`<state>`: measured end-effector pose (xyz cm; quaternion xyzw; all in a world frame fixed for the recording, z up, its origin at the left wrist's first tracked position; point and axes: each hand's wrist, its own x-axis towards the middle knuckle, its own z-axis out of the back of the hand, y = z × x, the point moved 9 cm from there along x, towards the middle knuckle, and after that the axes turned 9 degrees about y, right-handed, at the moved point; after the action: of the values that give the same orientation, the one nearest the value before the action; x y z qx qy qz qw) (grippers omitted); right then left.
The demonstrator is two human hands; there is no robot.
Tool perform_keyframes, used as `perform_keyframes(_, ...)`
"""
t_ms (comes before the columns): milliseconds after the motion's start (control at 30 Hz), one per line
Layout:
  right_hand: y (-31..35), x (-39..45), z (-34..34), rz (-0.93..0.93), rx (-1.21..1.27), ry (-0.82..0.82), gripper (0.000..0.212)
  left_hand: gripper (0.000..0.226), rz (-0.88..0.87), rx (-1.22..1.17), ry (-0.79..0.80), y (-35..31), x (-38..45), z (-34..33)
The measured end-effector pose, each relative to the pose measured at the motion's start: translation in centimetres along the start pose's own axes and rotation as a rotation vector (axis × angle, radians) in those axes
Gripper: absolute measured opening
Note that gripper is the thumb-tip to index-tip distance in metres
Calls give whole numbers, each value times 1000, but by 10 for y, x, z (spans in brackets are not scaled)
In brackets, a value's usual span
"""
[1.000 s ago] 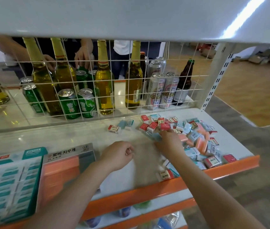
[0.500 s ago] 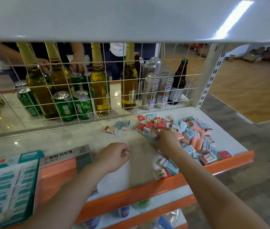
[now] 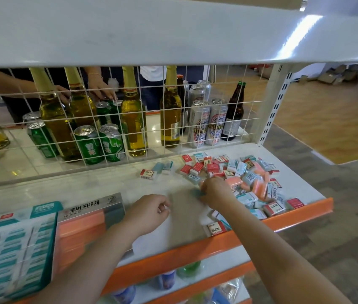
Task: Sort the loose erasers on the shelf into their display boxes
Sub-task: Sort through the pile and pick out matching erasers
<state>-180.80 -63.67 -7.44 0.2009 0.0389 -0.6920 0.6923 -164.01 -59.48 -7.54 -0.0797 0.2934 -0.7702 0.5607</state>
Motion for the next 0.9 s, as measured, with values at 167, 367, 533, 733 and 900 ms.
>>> perform_keyframes(167,4,0,-3,32,83,24,25,24,11,-5,-5,5,-5,0)
perform_keyframes(367,-4,-4,5,49,137,-76,21,25,23,-16,-10,8,-7,4)
perform_keyframes(533,-29,-20,33,50,246,-170,22,23,-6,-30,13,-12,1,-2)
perform_keyframes(733,-56,-45,43,51,275,-224,29,25,-102,-36,56,-63,23,-27)
perform_keyframes(900,-82,-62,43,9,215,-238,25,22,-199,11,96,-106,41,-51)
